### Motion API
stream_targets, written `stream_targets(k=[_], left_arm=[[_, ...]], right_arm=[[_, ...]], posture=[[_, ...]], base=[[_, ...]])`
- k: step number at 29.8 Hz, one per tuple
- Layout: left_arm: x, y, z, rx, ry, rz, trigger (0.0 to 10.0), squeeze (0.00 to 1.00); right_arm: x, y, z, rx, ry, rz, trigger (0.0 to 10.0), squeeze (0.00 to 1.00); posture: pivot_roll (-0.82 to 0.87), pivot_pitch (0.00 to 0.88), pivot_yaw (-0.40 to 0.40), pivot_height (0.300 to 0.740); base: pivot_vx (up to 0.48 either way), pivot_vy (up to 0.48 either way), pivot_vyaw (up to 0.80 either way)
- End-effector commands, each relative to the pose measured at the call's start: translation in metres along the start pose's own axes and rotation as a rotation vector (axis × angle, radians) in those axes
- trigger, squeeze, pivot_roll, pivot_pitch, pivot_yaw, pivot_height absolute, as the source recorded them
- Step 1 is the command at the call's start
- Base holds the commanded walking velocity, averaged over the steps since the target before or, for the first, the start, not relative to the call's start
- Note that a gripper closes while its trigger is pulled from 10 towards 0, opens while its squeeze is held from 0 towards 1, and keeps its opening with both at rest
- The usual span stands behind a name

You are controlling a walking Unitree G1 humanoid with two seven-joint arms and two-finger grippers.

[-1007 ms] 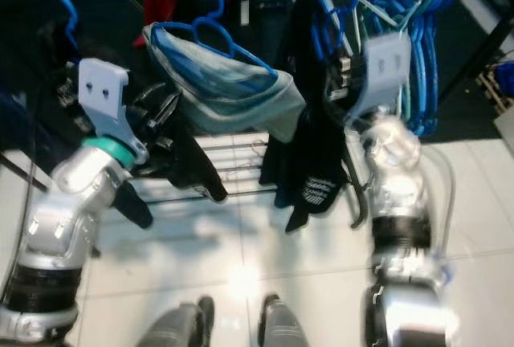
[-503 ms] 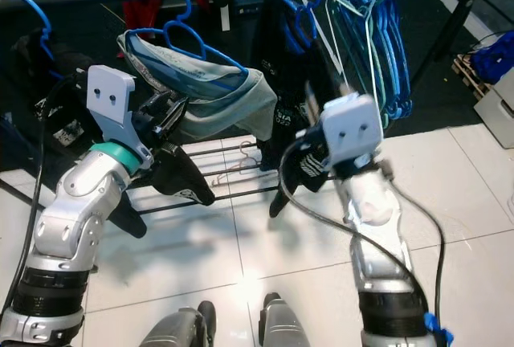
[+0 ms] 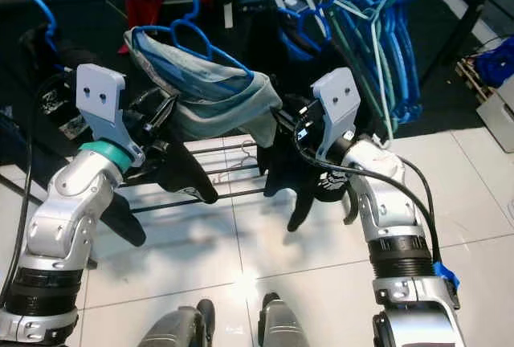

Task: Hang hanger

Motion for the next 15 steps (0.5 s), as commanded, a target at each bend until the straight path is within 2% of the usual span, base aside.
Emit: stream_targets(k=[1,2,3,4,5,6,11,15], left_arm=[[-0.004,-0.005,-0.003,-0.017,-0.001,0.018,10.0,0.00],[-0.004,-0.005,-0.003,-0.017,-0.001,0.018,10.0,0.00],[-0.006,-0.006,-0.003,-0.018,0.003,0.021,10.0,0.00],[-0.006,-0.006,-0.003,-0.018,0.003,0.021,10.0,0.00],[-0.006,-0.007,-0.002,-0.018,0.006,0.023,10.0,0.00],[-0.007,-0.008,-0.001,-0.018,0.011,0.023,10.0,0.00],[-0.009,-0.008,0.001,-0.017,0.019,0.023,10.0,0.00],[-0.011,-0.008,0.004,-0.015,0.034,0.021,10.0,0.00]], right_arm=[[-0.001,0.000,-0.003,-0.026,-0.085,0.044,10.0,0.00],[-0.001,0.000,-0.003,-0.026,-0.085,0.044,10.0,0.00],[0.004,0.003,-0.004,-0.064,-0.201,0.074,10.0,0.00],[0.004,0.003,-0.004,-0.064,-0.201,0.074,10.0,0.00],[0.009,0.005,-0.005,-0.094,-0.274,0.103,10.0,0.00],[0.013,0.007,-0.004,-0.109,-0.308,0.114,10.0,0.00],[0.019,0.013,0.001,-0.107,-0.317,0.121,10.0,0.00],[0.029,0.026,0.011,-0.086,-0.327,0.090,10.0,0.00]], posture=[[-0.03,0.153,0.064,0.740],[-0.03,0.153,0.064,0.740],[-0.03,0.156,0.065,0.740],[-0.03,0.156,0.065,0.740],[-0.02,0.157,0.069,0.740],[-0.01,0.157,0.073,0.740],[0.00,0.157,0.077,0.740],[0.02,0.156,0.084,0.740]], base=[[0.000,0.000,0.00],[0.000,0.000,0.00],[0.000,0.000,0.00],[0.000,0.000,0.00],[0.000,0.000,0.00],[0.000,0.000,0.00],[0.000,0.000,0.00],[0.000,0.000,0.00]])
Point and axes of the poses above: a point about 5 cm out from each wrist's last joint towards the gripper, its own y axis pointing out of the wrist towards the gripper, its own z axis along the axis of the wrist's last joint, x = y × z, the point moved 3 cm from there along y, pointing out of the wrist towards the gripper, and after that the axes turned 6 degrees about -y, right-handed, at the moved point
